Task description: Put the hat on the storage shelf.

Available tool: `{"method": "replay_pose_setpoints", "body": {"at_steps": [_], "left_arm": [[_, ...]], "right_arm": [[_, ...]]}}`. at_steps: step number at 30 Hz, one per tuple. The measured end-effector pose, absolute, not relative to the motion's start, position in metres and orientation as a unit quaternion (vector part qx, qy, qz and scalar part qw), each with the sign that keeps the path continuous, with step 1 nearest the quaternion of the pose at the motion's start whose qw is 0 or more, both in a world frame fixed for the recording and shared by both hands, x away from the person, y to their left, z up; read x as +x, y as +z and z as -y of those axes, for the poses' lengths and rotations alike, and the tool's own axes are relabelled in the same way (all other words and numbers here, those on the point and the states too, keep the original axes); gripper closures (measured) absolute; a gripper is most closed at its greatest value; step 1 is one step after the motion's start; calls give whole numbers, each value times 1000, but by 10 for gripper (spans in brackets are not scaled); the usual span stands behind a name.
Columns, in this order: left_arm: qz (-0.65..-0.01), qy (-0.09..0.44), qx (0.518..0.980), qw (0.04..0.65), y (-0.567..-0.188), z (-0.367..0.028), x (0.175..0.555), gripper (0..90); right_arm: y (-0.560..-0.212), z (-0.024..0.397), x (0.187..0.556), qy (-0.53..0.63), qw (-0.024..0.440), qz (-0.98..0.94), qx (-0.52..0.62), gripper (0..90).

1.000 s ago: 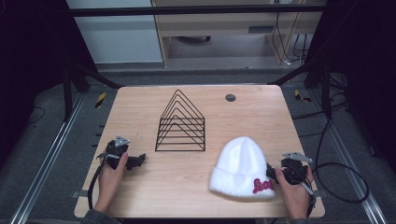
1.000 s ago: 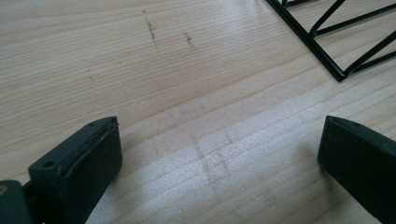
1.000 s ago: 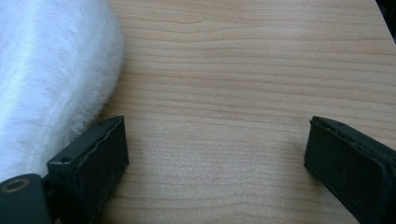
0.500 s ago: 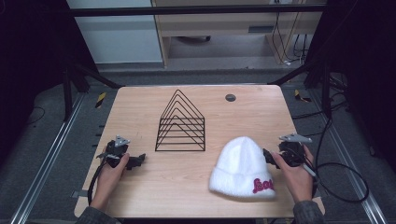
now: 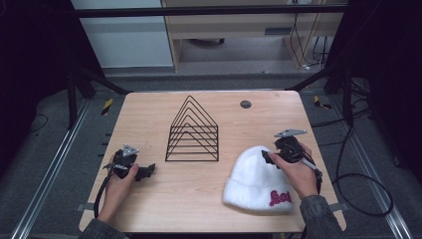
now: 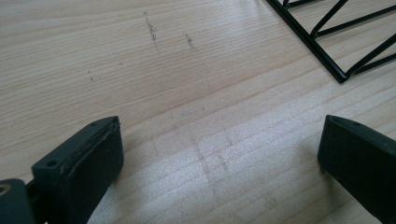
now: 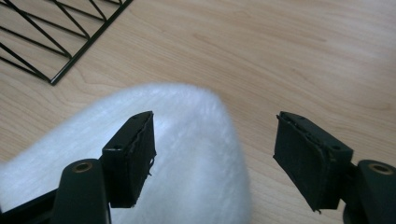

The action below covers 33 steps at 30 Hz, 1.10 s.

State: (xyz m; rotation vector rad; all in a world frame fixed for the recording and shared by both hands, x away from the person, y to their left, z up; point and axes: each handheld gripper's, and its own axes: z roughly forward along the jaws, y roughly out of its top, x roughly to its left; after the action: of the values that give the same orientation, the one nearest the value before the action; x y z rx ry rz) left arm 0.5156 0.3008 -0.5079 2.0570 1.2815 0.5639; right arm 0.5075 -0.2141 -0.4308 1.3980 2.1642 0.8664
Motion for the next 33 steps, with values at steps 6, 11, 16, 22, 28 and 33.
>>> {"method": "replay_pose_setpoints", "body": {"at_steps": [6,11,16,22,28,33], "left_arm": [[-480,209,788,323,-508,-302,517,0],[-477,212,789,323,-508,-302,517,0],[-474,209,792,322,-508,-303,515,0],[-474,210,793,321,-508,-303,514,0],[-473,210,793,322,-508,-303,514,0],[-474,208,792,323,-508,-302,514,0]], "right_arm": [[-436,213,522,300,192,-788,503,363],[-443,213,539,298,172,-788,511,338],[-456,208,554,297,151,-786,520,322],[-464,196,558,264,140,-794,529,336],[-468,193,560,248,128,-797,536,414],[-469,191,560,251,114,-802,530,572]]}}
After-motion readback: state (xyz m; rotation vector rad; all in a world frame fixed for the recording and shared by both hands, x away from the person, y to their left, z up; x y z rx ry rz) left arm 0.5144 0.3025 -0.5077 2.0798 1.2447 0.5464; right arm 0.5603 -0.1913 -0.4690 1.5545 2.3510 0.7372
